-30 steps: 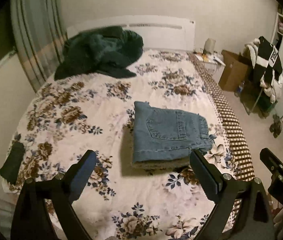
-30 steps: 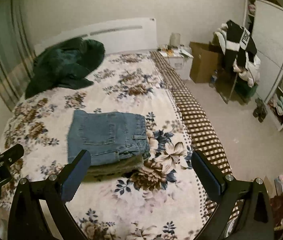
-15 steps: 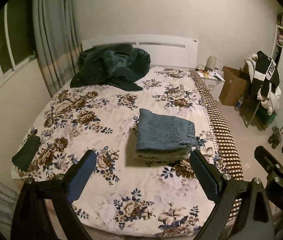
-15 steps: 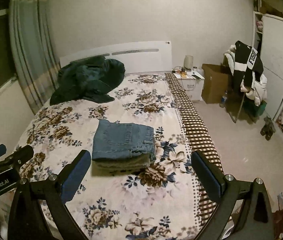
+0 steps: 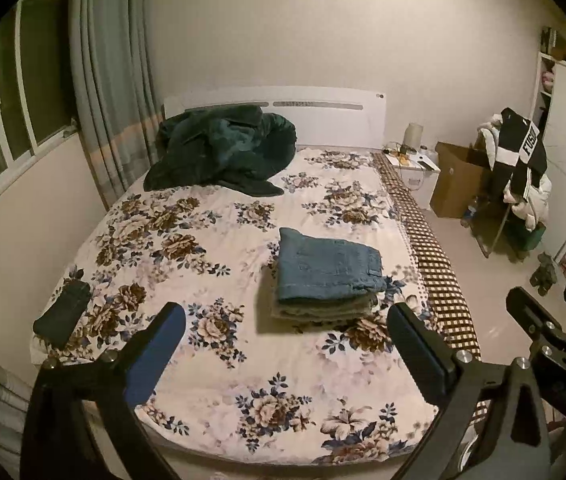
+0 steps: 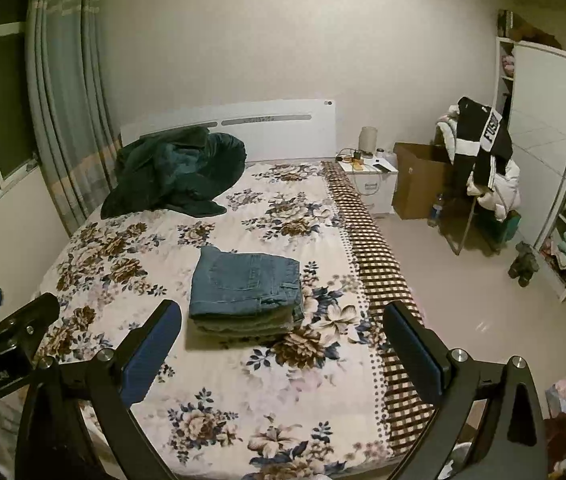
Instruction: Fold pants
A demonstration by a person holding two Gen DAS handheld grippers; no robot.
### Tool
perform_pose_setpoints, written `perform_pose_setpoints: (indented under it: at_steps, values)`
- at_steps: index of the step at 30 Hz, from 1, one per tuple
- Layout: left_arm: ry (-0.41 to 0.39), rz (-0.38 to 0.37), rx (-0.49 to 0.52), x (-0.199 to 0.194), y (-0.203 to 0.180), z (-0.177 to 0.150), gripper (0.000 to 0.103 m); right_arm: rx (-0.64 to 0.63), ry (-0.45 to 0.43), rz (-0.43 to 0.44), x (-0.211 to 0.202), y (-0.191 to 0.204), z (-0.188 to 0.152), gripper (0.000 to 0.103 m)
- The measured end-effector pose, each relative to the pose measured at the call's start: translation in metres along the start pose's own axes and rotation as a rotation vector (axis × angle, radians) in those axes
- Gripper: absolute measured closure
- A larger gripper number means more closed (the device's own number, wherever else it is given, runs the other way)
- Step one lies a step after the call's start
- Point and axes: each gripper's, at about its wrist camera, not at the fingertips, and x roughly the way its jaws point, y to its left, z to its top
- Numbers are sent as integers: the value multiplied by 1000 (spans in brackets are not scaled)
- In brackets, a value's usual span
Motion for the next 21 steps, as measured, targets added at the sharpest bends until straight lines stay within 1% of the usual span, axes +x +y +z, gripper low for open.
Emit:
perform_pose_setpoints:
  at_steps: [4,13,16,21]
  values:
    - [-2,2,-7,-6,5,-4,0,1,-5,-8,-12,3,-1,0]
    - [-6,13,-9,-13,11,-8,0,1,-5,-3,-12,7,0,0]
    - [-10,14,-10,-15,11,-9,0,-4,-6,0,-19,8,3,0]
    - [-16,22,-17,-21,12,-8,0,-9,-6,9,-19,9,9,0]
